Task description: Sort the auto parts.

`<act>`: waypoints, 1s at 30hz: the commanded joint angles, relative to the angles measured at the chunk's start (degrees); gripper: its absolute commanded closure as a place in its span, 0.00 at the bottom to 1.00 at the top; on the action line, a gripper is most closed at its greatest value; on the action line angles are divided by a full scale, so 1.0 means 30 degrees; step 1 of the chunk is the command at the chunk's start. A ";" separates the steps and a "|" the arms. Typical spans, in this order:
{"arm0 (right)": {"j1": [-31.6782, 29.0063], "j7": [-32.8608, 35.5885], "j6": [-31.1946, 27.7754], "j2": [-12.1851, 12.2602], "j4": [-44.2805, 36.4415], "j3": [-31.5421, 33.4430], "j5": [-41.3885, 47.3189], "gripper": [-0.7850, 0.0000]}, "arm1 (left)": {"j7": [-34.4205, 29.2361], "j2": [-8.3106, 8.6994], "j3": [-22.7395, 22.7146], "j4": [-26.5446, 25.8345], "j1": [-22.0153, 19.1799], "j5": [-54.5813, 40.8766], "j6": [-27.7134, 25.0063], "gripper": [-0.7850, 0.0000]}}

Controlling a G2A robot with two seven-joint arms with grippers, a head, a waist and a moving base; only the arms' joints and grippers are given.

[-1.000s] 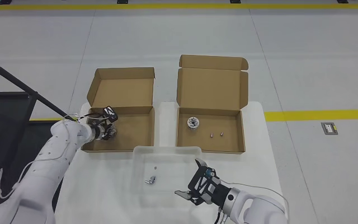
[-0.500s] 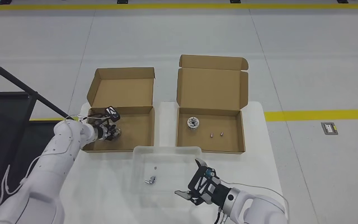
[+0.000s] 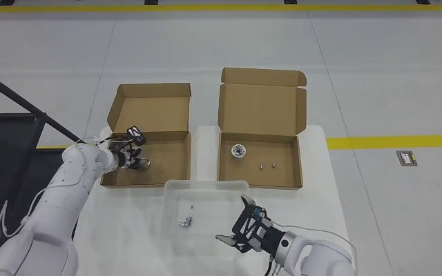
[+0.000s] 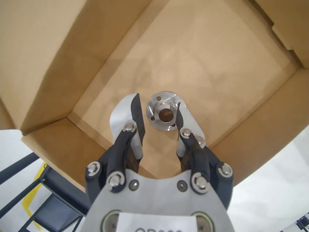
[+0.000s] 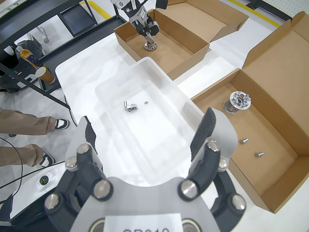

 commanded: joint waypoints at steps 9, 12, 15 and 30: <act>-0.0001 0.0000 -0.0001 0.0000 0.0000 0.0000 0.0000 0.00 | 0.3037 0.1133 -0.0208 -0.2182 -0.0068 0.1323 -0.4120 0.40; -0.0001 0.0000 -0.0001 0.0000 0.0000 0.0000 0.0000 0.00 | 0.4487 0.1689 0.0043 -0.3744 0.0602 0.1402 -0.4120 0.35; -0.0001 0.0000 -0.0001 0.0000 0.0000 0.0000 0.0000 0.00 | 0.5910 0.2518 0.0614 -0.5828 0.1271 0.1515 -0.4120 0.35; -0.0001 0.0000 -0.0001 0.0000 0.0000 0.0000 0.0000 0.00 | 0.7314 0.8005 0.4016 -1.8130 0.2902 -0.0605 -0.4120 0.32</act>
